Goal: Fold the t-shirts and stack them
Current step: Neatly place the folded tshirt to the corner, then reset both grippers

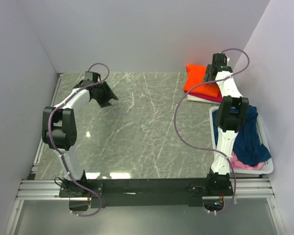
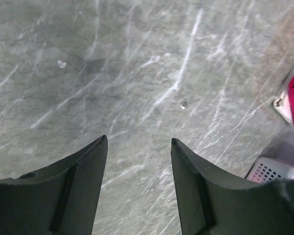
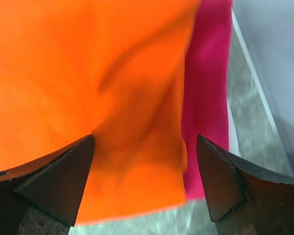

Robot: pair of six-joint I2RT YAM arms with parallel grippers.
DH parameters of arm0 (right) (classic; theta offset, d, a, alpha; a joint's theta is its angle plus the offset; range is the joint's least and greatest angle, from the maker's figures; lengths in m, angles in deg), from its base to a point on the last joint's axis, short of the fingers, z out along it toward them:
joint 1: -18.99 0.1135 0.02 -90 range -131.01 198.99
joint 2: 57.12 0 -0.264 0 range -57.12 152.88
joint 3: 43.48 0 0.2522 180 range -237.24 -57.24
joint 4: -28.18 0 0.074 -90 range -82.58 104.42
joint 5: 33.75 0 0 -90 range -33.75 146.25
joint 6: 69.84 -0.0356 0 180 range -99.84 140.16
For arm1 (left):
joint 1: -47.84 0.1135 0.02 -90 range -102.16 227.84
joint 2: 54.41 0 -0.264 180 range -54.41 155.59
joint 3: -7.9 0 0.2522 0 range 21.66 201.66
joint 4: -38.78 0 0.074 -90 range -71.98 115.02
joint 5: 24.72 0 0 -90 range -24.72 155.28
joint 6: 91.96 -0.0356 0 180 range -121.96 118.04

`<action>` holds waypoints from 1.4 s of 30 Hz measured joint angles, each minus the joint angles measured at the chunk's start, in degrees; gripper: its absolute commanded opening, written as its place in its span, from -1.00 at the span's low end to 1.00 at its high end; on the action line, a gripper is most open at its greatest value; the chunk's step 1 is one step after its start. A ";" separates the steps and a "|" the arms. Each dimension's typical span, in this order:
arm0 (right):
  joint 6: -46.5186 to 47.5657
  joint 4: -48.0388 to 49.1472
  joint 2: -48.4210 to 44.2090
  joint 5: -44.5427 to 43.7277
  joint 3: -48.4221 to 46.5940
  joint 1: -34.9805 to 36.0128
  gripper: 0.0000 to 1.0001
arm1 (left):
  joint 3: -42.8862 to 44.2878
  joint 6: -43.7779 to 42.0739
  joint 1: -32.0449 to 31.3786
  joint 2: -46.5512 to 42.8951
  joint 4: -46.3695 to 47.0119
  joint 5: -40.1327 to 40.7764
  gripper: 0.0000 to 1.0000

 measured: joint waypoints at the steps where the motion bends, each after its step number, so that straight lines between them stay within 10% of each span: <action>1: -0.24 0.72 -1.42 0.00 2.49 0.00 0.82 | -0.17 -0.15 -0.04 -0.72 0.13 0.13 0.20; 17: -2.10 12.90 -37.66 2.75 33.92 9.75 0.85 | -7.98 -2.71 -3.58 -16.02 2.69 9.20 0.22; 28: -9.25 13.70 -48.68 5.27 57.81 28.37 0.85 | -18.43 -3.89 -6.91 -31.12 3.13 13.79 0.23; 42: -16.68 13.92 -60.70 2.23 66.31 32.02 0.85 | -29.27 -7.19 -6.97 -46.53 4.07 15.96 0.37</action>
